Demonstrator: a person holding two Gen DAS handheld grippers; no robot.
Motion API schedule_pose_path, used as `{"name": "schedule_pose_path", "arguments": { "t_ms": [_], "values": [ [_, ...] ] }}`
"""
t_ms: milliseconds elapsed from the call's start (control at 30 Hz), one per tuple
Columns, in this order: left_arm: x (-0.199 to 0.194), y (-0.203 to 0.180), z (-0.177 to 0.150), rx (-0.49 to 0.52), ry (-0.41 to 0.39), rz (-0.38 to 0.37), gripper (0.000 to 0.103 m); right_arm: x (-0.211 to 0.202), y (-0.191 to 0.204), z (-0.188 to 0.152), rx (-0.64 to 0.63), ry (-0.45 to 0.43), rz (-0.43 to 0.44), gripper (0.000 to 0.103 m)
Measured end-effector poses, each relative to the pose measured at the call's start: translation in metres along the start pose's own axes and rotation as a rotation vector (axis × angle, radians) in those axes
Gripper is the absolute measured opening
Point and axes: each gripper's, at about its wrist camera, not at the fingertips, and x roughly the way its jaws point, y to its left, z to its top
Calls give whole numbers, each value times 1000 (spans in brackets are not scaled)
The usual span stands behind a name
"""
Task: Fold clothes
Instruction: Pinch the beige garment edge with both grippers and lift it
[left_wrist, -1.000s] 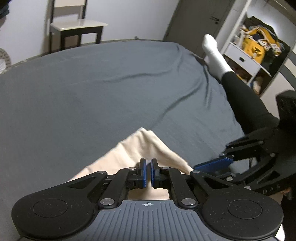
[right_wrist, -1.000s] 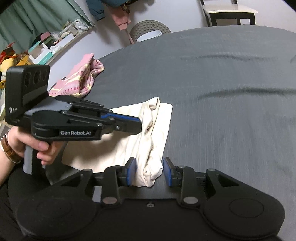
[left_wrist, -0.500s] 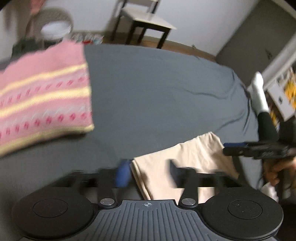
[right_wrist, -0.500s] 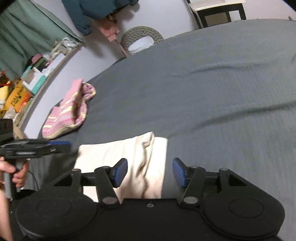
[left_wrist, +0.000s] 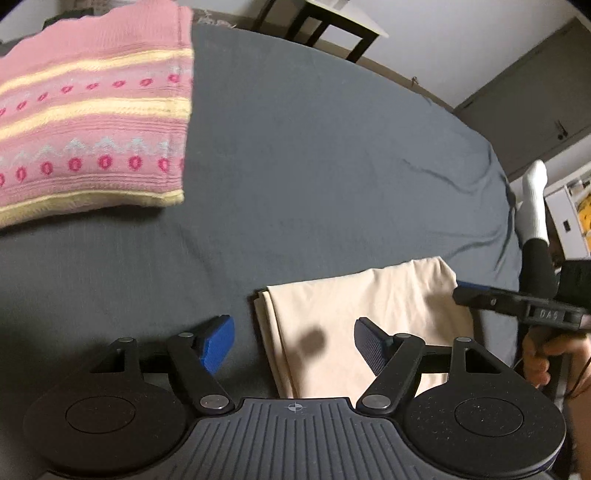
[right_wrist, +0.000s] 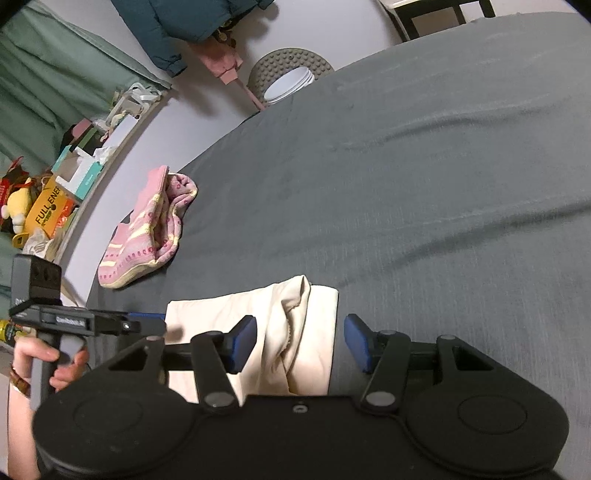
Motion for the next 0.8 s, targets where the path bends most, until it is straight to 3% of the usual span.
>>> {"name": "schedule_pose_path", "arguments": {
  "t_ms": [67,233,333,467,567,633,767,800],
  "values": [
    [1,-4,0,17,-12,0,71,0,-1,1,-6,6,4,43],
    [5,-16,-1,70,-35,20,69,2,-1,3,-25,19,11,41],
    [3,-17,0,87,-55,59,54,5,2,6,-41,19,7,41],
    [-5,-8,-2,68,-70,58,45,10,2,7,-42,25,18,37],
    [-8,-5,-4,58,-76,36,43,12,2,7,-38,32,30,36],
    [-6,-8,-4,71,-57,-10,33,13,2,7,-39,28,26,36],
    [-1,-19,-4,125,-54,41,31,14,0,6,-41,19,18,30],
    [-2,-19,-4,118,-64,55,22,14,0,6,-42,17,16,25]
  ]
}}
